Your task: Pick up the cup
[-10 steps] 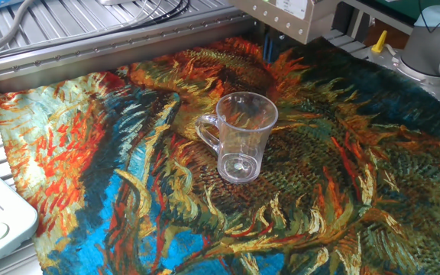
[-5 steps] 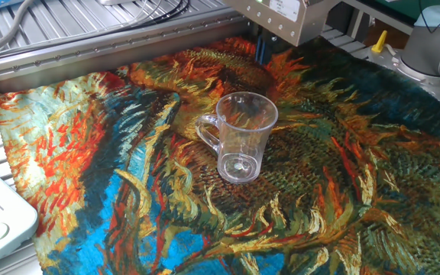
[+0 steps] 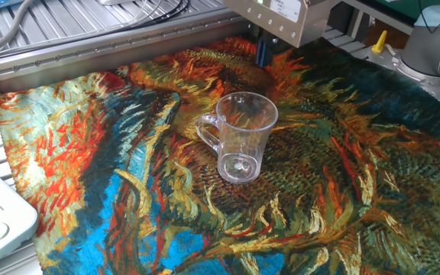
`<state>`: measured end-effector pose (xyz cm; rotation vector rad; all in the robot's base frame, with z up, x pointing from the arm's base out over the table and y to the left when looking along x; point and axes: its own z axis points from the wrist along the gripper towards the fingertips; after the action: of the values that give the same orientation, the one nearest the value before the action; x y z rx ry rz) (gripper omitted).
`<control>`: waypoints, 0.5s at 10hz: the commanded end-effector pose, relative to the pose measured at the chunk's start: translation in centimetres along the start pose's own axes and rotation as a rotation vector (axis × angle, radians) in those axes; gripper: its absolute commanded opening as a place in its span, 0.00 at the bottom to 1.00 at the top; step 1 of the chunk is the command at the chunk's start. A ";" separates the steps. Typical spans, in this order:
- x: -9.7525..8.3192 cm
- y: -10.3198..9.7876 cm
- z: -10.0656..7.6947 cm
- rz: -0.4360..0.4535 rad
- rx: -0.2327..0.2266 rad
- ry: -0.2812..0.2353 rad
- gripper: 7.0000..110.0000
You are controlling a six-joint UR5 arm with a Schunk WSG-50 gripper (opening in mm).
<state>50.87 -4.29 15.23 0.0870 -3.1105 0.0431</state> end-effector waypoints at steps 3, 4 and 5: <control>-1.7 1.4 -0.2 -0.047 -0.055 -0.069 0.15; -1.7 1.8 -0.2 -0.053 -0.073 -0.071 0.15; -1.6 1.6 -0.2 -0.046 -0.064 -0.067 0.15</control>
<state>51.95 -3.32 15.20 0.1509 -3.1527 -0.0137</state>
